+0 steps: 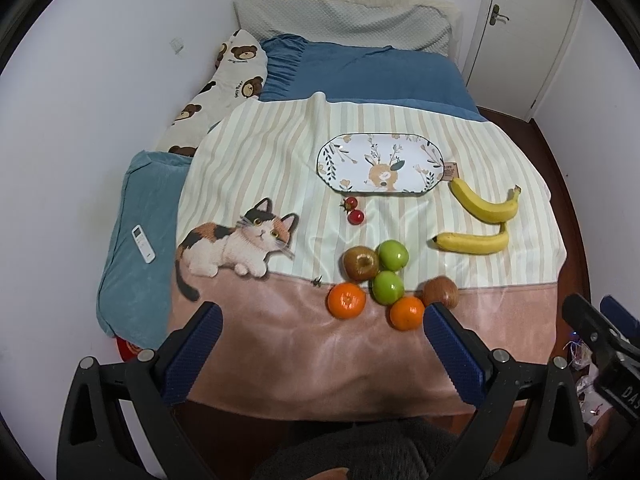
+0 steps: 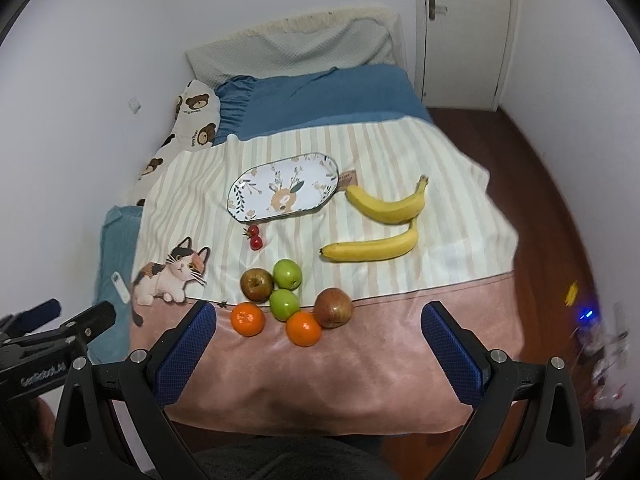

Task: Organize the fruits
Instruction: 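Reach both tools to the bananas and close each on one banana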

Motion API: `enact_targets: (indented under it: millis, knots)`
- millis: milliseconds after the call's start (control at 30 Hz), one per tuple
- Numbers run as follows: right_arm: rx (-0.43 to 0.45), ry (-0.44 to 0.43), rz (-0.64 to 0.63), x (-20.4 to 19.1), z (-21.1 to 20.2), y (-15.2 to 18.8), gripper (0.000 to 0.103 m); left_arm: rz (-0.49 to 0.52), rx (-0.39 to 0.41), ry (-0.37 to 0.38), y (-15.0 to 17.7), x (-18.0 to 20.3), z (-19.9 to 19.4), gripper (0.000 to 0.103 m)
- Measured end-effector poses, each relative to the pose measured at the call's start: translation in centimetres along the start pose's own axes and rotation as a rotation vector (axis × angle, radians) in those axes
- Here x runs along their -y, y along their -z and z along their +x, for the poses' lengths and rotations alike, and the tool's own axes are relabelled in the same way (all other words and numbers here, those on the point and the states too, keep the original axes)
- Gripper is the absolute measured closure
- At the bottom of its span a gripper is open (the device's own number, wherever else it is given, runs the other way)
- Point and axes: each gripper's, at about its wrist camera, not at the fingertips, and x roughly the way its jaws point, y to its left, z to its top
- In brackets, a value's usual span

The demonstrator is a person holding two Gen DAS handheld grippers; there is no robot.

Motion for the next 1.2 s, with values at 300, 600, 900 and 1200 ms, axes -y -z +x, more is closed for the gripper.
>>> enact_targets:
  millis: [300, 600, 900, 1200]
  knots:
    - [-0.101, 0.004, 0.122, 7.9, 8.4, -4.4, 0.000, 0.300, 0.030, -0.045, -4.8, 10.4, 8.6, 0.000]
    - [-0.196, 0.074, 0.143, 17.3, 17.1, -7.2, 0.000, 0.805, 0.059, -0.028, -5.3, 25.0, 18.6, 0.010]
    - [-0.296, 0.104, 0.250, 25.5, 24.8, -5.2, 0.000, 1.089, -0.010, 0.031, -4.8, 32.9, 26.2, 0.017]
    - [-0.353, 0.096, 0.284, 28.3, 27.0, -2.5, 0.000, 1.133, -0.103, 0.162, -3.3, 34.4, 28.0, 0.068]
